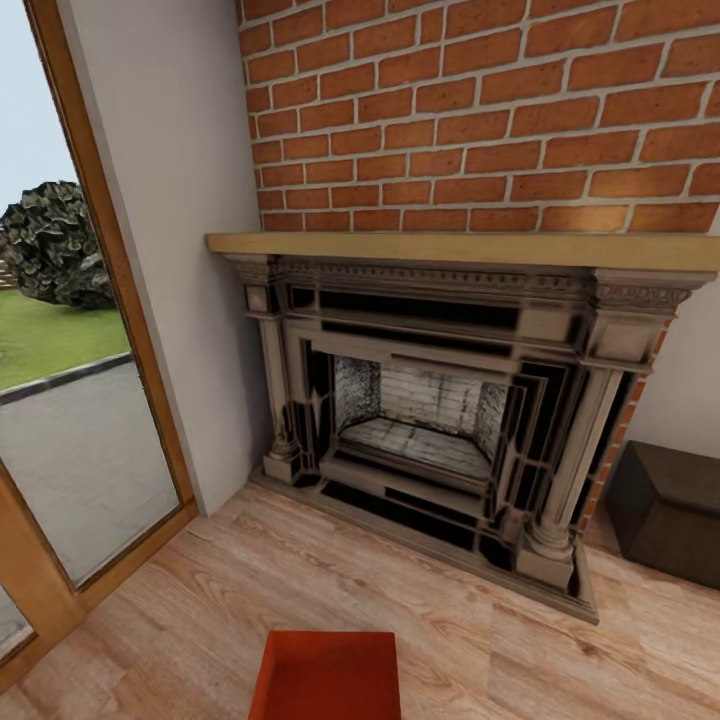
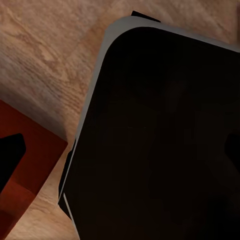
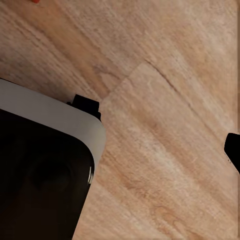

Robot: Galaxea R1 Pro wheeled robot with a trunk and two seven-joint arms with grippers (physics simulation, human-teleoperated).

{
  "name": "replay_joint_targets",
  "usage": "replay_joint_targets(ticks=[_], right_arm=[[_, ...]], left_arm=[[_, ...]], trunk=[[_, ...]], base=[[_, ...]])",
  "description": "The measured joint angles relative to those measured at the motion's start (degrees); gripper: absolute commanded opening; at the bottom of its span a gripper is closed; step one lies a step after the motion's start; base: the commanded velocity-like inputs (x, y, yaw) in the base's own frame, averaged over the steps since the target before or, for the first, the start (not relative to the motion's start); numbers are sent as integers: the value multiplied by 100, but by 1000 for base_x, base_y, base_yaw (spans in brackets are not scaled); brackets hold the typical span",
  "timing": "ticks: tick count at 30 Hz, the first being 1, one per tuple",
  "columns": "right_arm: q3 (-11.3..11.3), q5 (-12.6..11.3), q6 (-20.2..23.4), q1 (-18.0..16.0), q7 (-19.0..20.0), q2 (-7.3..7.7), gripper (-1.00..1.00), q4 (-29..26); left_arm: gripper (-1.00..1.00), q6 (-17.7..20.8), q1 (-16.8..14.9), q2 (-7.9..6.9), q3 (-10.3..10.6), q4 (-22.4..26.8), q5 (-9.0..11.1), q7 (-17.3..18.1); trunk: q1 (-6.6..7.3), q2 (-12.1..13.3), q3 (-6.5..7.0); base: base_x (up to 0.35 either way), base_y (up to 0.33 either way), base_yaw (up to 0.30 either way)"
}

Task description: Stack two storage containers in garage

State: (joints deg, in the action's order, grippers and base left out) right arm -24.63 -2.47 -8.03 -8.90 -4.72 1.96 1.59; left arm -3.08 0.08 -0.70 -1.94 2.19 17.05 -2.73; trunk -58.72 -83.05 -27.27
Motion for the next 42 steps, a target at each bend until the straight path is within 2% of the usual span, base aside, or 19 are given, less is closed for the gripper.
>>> replay_joint_targets(ticks=[42], right_arm=[[0, 3, 9, 0, 0, -6, 100, 0]], left_arm=[[100, 0, 0, 1, 0, 3, -2, -2]], trunk=[[-1, 0, 0]], base=[[4, 36, 0]])
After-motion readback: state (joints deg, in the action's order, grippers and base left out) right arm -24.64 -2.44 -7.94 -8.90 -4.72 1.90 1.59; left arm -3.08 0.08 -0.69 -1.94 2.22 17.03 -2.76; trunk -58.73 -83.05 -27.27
